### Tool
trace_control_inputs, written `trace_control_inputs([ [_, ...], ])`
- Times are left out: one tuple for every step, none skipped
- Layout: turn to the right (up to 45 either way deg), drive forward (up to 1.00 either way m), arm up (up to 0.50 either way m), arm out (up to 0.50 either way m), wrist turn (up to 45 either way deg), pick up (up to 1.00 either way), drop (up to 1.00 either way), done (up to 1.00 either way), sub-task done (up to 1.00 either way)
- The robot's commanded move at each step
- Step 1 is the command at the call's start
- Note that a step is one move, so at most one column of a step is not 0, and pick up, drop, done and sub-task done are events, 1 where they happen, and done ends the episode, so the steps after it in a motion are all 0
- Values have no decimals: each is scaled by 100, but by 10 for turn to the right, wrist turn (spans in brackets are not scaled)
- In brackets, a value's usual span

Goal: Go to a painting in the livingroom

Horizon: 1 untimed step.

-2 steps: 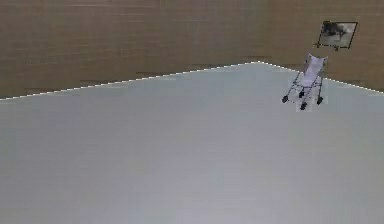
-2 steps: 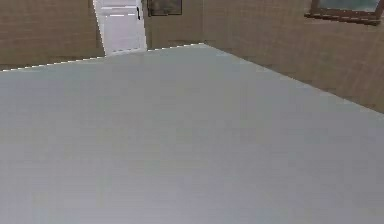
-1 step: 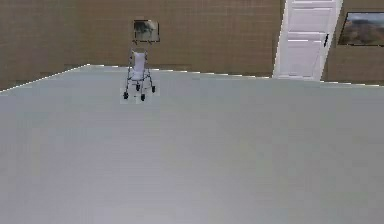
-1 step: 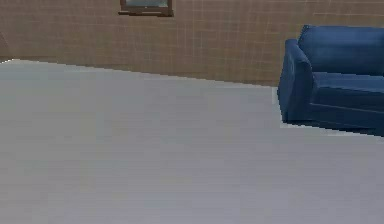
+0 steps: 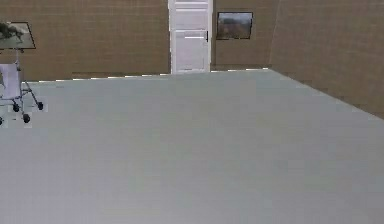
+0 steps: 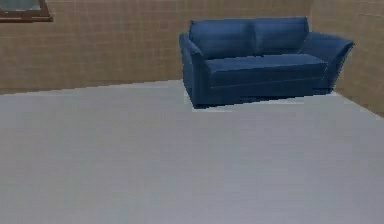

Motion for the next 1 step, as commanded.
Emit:
trace_control_inputs([
  [0,100,0,0,0,0,0,0,0],
])
